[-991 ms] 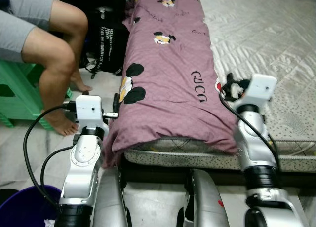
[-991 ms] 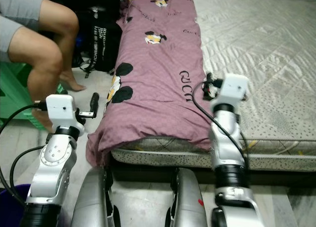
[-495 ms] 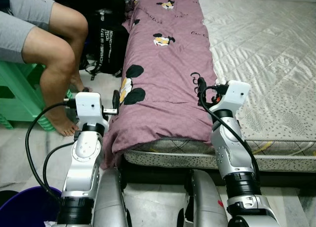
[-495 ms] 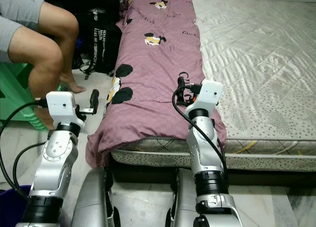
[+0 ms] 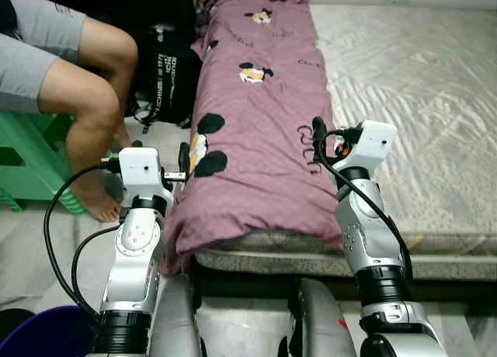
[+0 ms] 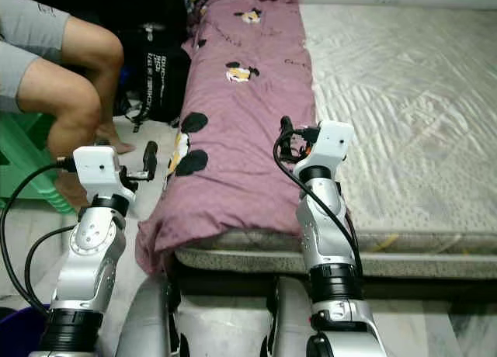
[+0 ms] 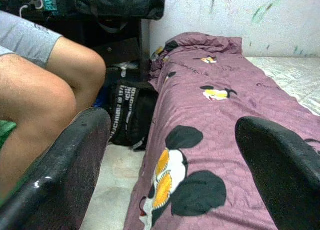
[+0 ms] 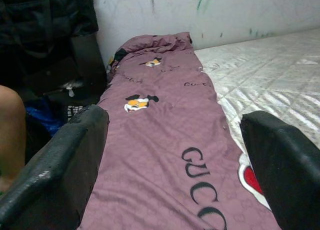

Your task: Clean up the room

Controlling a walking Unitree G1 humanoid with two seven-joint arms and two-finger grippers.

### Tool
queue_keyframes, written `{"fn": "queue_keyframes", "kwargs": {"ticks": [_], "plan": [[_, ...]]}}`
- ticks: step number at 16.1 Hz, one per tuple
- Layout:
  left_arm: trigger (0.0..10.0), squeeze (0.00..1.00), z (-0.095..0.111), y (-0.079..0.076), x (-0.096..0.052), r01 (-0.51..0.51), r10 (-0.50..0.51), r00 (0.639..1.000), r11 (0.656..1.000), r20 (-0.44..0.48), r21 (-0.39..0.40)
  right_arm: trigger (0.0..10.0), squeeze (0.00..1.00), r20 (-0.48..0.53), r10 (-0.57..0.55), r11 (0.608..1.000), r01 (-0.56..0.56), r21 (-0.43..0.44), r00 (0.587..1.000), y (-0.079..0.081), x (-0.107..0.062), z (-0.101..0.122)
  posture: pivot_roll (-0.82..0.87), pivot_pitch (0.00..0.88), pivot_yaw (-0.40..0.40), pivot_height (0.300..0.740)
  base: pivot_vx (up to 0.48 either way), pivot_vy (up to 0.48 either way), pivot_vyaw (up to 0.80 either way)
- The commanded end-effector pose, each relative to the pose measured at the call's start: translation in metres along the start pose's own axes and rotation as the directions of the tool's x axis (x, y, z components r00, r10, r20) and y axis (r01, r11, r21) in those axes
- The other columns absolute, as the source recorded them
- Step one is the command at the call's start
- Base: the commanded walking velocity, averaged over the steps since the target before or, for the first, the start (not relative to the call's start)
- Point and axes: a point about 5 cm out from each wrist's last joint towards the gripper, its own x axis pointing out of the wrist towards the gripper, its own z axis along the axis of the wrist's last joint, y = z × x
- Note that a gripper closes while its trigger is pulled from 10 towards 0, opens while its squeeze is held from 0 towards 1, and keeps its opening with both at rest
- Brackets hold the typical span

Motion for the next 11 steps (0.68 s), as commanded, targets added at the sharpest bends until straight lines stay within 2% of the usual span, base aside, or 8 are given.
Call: {"fn": "queue_keyframes", "kwargs": {"ticks": [1, 11], "plan": [[10.0, 0.00, -0.0006, 0.0026, -0.0002, -0.007, 0.007, 1.000, 1.000, 0.002, 0.010, 10.0, 0.00, -0.001, -0.003, 1.000, 0.003, 0.003, 1.000, 0.0000, 0.0029, 0.0027, 0.06, 0.000, 0.002, 0.644, 0.000, 0.000, 0.00], [10.0, 0.00, -0.0022, 0.0019, 0.0014, -0.024, 0.024, 1.000, 0.999, 0.000, 0.039, 10.0, 0.00, -0.009, -0.034, 0.999, 0.034, -0.010, 0.999, -0.0063, 0.0017, -0.0007, 0.06, 0.000, 0.006, 0.736, 0.000, 0.000, 0.00]]}}
